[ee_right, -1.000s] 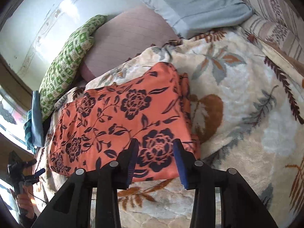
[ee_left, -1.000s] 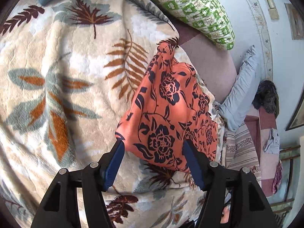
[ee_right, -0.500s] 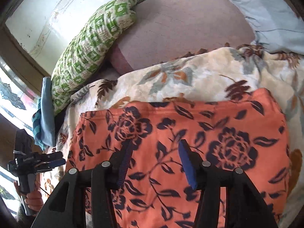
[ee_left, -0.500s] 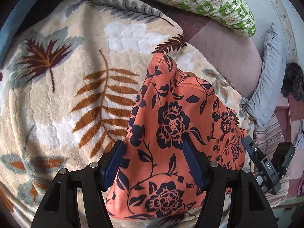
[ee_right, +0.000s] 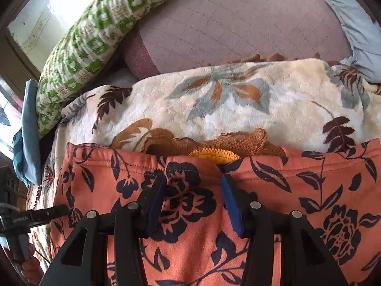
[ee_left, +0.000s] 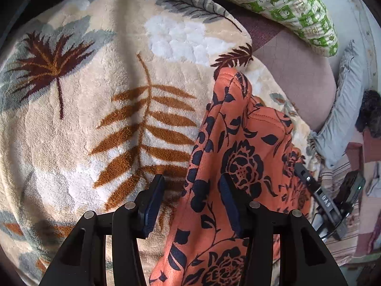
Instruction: Fold small clothes
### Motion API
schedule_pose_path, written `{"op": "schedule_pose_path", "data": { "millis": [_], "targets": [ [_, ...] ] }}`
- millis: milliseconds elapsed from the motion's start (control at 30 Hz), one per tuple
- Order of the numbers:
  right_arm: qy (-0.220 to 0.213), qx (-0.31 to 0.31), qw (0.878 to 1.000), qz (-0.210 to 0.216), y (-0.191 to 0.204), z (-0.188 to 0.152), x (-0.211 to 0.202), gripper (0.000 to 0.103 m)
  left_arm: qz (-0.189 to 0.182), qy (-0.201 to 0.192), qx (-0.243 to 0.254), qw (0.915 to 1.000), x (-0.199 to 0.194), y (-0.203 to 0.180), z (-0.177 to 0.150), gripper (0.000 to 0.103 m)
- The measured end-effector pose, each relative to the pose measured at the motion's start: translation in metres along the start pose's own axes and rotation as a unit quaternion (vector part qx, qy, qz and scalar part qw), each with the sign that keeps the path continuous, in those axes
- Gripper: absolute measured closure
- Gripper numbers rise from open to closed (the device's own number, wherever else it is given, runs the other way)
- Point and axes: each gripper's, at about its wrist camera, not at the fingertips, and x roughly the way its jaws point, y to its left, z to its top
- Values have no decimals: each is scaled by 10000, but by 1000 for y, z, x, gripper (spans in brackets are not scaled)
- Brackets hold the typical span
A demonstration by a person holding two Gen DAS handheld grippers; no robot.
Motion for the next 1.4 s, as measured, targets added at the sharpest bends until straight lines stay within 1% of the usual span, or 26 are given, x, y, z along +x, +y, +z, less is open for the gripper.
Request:
{"op": "schedule_pose_path", "data": {
  "millis": [67,100,133,200,267,300,367,433,500,600,633,667,733,800,867,933,1000,1100,1133,1200,1233,1267,1300,1367,1400],
  "targets": [
    [-168,-173,9996,177,6,-14,-22,51,-323,58,-155,9993,-3,9,0,51],
    [-212,-249,9990,302,9,-24,-32,51,-390,126,-203,9990,-1,12,1,48],
    [-246,-323,9984,397,14,-35,-41,49,-402,193,-267,9986,2,15,0,47],
    [-291,-543,9967,524,26,-62,-56,43,-448,338,-399,9976,9,19,-1,47],
    [-271,-848,9942,604,39,-87,-67,42,-551,434,-411,9967,15,17,-1,45],
    [-270,-1000,9930,567,45,-99,-70,41,-556,456,-382,9967,16,14,-2,43],
    [-319,-1337,9899,342,58,-116,-75,39,-542,539,-313,9966,23,6,-3,41],
    [-365,-1568,9869,98,67,-124,-77,39,-476,640,-223,9966,30,-3,-4,38],
    [-463,-1646,9852,-78,71,-129,-77,38,-321,644,-93,9974,34,-12,-3,36],
    [-347,-1576,9868,-92,73,-135,-72,39,-273,663,-79,9974,38,-19,2,35],
    [-416,-1603,9862,-74,74,-138,-75,39,-299,677,-89,9972,39,-18,3,35],
    [-503,-1695,9842,-99,78,-141,-78,38,-323,700,-104,9970,39,-19,5,35],
    [-578,-1976,9785,-109,89,-147,-84,33,-362,736,-153,9965,39,-18,6,35],
    [-594,-2334,9705,-136,101,-154,-87,33,-355,750,-165,9964,39,-18,7,35],
    [-579,-2722,9603,-206,113,-166,-88,32,-301,769,-70,9966,39,-19,6,35],
    [-591,-3127,9473,-373,124,-178,-87,28,-268,785,-11,9966,39,-20,6,35],
    [-571,-3511,9329,-559,135,-189,-82,26,-260,794,-5,9965,40,-24,7,33],
    [-521,-3996,9099,-981,152,-200,-68,25,-261,795,-18,9965,42,-26,7,29],
    [-537,-4107,9034,-1107,157,-203,-64,23,-269,791,-13,9965,43,-28,6,27],
    [-588,-4354,8849,-1548,167,-207,-51,22,-257,779,-1,9966,47,-31,5,25],
    [-632,-4415,8791,-1681,169,-208,-45,21,-239,762,4,9968,48,-33,4,25],
    [-606,-4397,8794,-1723,170,-207,-39,21,-215,736,23,9971,48,-34,3,25],
    [-585,-4298,8849,-1699,169,-205,-34,23,-190,703,52,9973,48,-36,2,26],
    [-610,-4007,9025,-1453,163,-198,-32,26,-76,653,144,9977,49,-41,-2,50],
    [-582,-3843,9130,-1236,158,-193,-33,40,-21,717,184,9973,50,-43,-4,74]
  ]
}}
